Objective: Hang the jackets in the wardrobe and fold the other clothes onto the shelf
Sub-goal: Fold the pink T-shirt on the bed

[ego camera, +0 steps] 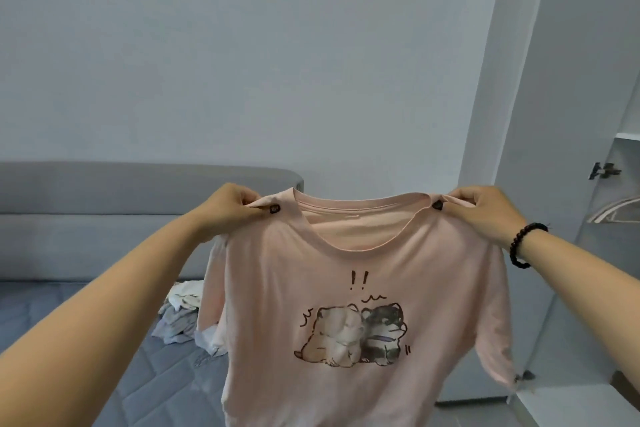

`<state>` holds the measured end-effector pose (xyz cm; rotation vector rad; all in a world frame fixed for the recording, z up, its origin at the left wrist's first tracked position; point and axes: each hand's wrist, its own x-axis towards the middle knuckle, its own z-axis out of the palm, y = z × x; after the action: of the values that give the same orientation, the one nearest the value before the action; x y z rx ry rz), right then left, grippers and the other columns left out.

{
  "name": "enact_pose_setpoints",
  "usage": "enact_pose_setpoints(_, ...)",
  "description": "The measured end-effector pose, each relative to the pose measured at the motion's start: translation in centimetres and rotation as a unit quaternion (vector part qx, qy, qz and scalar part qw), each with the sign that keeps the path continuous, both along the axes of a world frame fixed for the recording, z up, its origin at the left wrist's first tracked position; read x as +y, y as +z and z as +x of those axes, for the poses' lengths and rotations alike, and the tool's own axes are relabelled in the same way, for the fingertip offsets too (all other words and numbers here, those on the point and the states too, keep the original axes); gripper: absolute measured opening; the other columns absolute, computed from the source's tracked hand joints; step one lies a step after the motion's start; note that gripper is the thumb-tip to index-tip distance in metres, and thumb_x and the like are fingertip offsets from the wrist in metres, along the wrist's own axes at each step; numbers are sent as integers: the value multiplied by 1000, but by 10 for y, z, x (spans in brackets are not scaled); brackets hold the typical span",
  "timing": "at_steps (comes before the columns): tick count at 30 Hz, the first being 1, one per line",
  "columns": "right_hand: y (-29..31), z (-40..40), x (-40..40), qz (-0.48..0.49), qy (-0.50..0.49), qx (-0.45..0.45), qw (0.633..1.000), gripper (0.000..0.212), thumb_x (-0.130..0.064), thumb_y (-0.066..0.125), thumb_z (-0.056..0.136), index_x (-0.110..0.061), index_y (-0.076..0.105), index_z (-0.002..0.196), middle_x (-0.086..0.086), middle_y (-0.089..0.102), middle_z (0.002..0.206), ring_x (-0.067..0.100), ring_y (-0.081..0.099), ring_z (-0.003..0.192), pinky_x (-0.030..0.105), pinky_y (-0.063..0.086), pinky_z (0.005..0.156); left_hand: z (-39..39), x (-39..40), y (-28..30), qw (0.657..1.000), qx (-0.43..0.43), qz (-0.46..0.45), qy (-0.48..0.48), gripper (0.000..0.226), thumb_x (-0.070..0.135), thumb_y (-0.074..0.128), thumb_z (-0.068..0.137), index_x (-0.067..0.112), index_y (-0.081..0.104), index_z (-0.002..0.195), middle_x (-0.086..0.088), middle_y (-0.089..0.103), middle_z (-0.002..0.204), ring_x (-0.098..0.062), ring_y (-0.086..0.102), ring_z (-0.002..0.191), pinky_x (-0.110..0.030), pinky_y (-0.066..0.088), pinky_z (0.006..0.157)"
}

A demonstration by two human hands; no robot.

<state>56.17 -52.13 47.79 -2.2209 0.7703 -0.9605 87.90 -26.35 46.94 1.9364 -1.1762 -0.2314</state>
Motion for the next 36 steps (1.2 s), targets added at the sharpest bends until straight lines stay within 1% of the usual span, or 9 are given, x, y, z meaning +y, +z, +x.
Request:
enact_pose_setpoints(5, 6, 26, 30, -29, 31, 2, 999, 44, -32, 66, 88, -28, 55, 46, -14, 39, 44, 4, 35, 47, 25, 24, 51, 12, 24, -14, 986, -100, -63, 116, 39, 35, 51, 99, 6, 58, 75, -1, 51, 65, -17, 43, 62, -32, 30, 59)
enact_pose_setpoints(10, 20, 50, 63, -61, 72, -17, 995, 53, -32, 65, 88, -20, 27, 53, -10, 21, 49, 9, 23, 47, 19, 17, 45, 9, 49, -16, 941, -86, -219, 243, 39, 28, 46, 101, 8, 44, 67, 0, 42, 60, -18, 37, 59, -33, 27, 55)
enact_pose_setpoints(14, 26, 58, 80, -45, 99, -44, 993, 56, -34, 65, 88, -21, 21, 56, -6, 18, 55, 10, 17, 50, 20, 12, 46, 13, 81, 6, 932, -110, -260, 229, 45, 31, 52, 99, 4, 43, 65, 1, 36, 58, -11, 30, 53, -27, 23, 52)
enact_pose_setpoints(17, 30, 62, 91, -35, 129, -49, 990, 56, -40, 63, 88, -19, 21, 57, -4, 18, 58, 13, 18, 53, 20, 11, 46, 12, 114, 26, 923, -203, -251, 210, 45, 29, 56, 97, 16, 40, 57, 6, 30, 52, -9, 30, 49, -21, 21, 47)
enact_pose_setpoints(20, 30, 69, 100, -19, 164, -27, 986, 57, -42, 60, 88, -6, 26, 60, 4, 20, 63, 18, 20, 58, 25, 12, 50, 13, 142, 35, 913, -258, -234, 213, 40, 28, 59, 96, 9, 49, 62, 4, 32, 53, -9, 31, 52, -20, 24, 49)
enact_pose_setpoints(27, 8, 115, 118, 63, 235, 9, 970, 57, -42, 58, 90, 10, 51, 68, 5, 36, 76, 21, 31, 71, 34, 22, 67, 24, 194, 27, 916, -287, -213, 185, 37, 33, 57, 95, 38, 50, 60, 11, 42, 52, -3, 36, 48, -14, 25, 46)
enact_pose_setpoints(29, -5, 133, 121, 80, 246, 22, 966, 60, -43, 57, 90, 14, 52, 73, 5, 39, 75, 19, 35, 71, 33, 25, 67, 38, 207, 19, 922, -286, -188, 181, 31, 39, 55, 94, 35, 53, 63, 12, 43, 53, -3, 36, 48, -14, 24, 46)
enact_pose_setpoints(33, -43, 176, 123, 72, 256, 56, 962, 55, -42, 55, 90, 2, 44, 61, 2, 33, 63, 14, 31, 58, 24, 21, 50, 79, 218, -12, 935, -266, -135, 193, 52, 58, 48, 91, 14, 46, 62, 5, 34, 53, -7, 31, 50, -30, 29, 50)
enact_pose_setpoints(36, -90, 219, 118, 48, 280, 93, 954, 51, -34, 53, 94, -21, 32, 50, -13, 26, 52, 5, 24, 49, 17, 19, 46, 114, 215, -53, 947, -241, -70, 199, 47, 55, 46, 94, 19, 53, 65, 3, 49, 57, -12, 44, 54, -29, 35, 55)
